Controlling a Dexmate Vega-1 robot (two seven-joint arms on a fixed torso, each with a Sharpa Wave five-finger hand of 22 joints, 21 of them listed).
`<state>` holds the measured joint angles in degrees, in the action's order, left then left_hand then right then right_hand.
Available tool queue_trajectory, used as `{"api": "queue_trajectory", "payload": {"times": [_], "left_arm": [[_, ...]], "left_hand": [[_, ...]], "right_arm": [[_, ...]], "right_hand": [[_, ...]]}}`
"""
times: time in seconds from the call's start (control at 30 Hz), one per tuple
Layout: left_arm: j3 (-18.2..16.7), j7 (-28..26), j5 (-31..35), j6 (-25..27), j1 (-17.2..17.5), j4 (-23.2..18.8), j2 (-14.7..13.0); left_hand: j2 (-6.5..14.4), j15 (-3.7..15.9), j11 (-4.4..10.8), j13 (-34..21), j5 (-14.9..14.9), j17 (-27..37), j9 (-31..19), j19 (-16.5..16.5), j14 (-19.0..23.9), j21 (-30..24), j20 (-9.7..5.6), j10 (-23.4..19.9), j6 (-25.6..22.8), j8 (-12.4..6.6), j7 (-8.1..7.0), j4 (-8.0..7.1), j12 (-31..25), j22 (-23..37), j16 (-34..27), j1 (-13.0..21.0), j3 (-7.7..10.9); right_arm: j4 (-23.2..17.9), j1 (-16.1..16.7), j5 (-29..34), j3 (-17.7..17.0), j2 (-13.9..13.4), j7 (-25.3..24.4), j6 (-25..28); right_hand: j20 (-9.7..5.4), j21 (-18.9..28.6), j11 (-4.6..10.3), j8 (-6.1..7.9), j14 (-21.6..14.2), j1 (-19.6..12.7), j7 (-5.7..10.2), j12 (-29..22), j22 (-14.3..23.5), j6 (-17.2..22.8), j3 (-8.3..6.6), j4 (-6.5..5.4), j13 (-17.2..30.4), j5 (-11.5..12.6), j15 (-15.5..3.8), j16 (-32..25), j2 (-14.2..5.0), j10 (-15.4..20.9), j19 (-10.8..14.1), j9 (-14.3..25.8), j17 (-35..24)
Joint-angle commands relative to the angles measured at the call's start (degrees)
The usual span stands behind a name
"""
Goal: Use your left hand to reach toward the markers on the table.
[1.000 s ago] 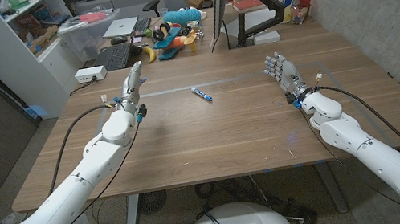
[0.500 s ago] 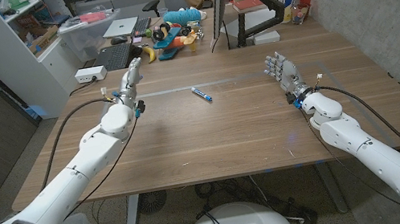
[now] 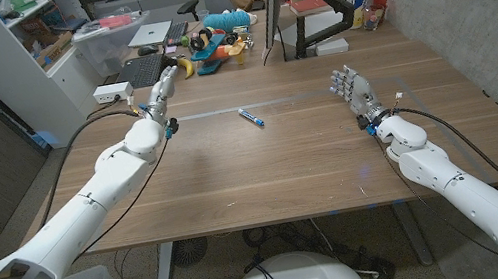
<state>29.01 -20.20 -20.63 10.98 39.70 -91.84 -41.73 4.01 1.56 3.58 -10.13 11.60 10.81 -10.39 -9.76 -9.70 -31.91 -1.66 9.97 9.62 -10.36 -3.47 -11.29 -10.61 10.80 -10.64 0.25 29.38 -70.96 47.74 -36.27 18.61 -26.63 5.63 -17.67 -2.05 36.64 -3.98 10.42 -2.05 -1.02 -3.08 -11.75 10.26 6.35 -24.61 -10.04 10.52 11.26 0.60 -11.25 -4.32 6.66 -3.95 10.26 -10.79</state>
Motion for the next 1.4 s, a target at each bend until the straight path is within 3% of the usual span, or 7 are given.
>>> {"api": "queue_trajectory", "payload": {"times": [0.03,0.43,0.77,1.4], "left_arm": [[3.7,0.5,3.2,7.2,-5.8,-1.8,-1.8],[7.9,2.2,7.6,13.3,-10.7,-3.3,-2.8],[12.1,6.4,12.6,14.9,-15.4,-3.2,-3.7],[17.7,13.4,20.5,18.6,-22.1,-5.1,-4.5]], "left_hand": [[6.4,0.49,0.42,0.0,0.2,0.1,-0.1,-21.2,-11.2,-0.5,-1.05,9.8,7.2,-0.13,0.26,-0.15,-0.3,0.1,-0.4,-0.4,-0.14],[6.5,0.40,0.56,0.0,0.3,0.0,-0.1,-18.3,-10.3,-1.4,-0.17,8.6,6.2,-0.55,-0.28,-0.06,-0.8,0.1,-0.7,-0.2,-0.20],[6.3,1.01,1.15,0.0,0.4,-0.1,-0.1,-16.7,-9.5,-1.8,-0.15,7.6,4.7,-0.88,-1.46,0.06,-1.0,0.1,-0.9,0.0,-0.24],[5.8,1.73,1.97,0.0,0.5,-0.2,-0.1,-14.7,-8.3,-2.2,0.49,6.2,3.4,-0.91,-2.18,0.27,-1.1,0.1,-0.9,0.1,-0.58]], "right_arm": [[1.4,-0.5,-0.3,-0.2,0.5,0.8,-0.9],[2.9,-1.1,-0.9,-0.4,1.1,1.7,-1.5],[3.9,-1.3,-1.2,-0.7,1.2,2.3,-1.9],[5.0,-1.6,-1.4,-1.1,1.4,3.0,-2.5]], "right_hand": [[-6.06,-0.2,0.07,0.45,-0.8,-0.3,-0.02,-0.4,0.2,0.4,-0.39,-0.07,0.1,0.5,-0.12,-0.3,-5.39,0.5,0.2,0.3,-0.1],[-6.05,-0.3,0.07,0.46,-0.8,-0.3,-0.07,-0.4,0.2,0.5,-0.40,-0.06,0.1,0.5,-0.10,-0.3,-5.40,0.5,0.3,0.3,-0.1],[-6.03,-0.5,0.00,0.44,-0.8,-0.3,-0.03,-0.4,0.2,0.5,-0.38,-0.06,0.1,0.5,-0.11,-0.3,-5.38,0.5,0.3,0.3,-0.1],[-6.04,-0.6,0.02,0.44,-0.7,-0.3,-0.04,-0.4,0.2,0.5,-0.36,-0.07,0.1,0.5,-0.16,-0.3,-5.38,0.5,0.4,0.3,-0.1]]}}
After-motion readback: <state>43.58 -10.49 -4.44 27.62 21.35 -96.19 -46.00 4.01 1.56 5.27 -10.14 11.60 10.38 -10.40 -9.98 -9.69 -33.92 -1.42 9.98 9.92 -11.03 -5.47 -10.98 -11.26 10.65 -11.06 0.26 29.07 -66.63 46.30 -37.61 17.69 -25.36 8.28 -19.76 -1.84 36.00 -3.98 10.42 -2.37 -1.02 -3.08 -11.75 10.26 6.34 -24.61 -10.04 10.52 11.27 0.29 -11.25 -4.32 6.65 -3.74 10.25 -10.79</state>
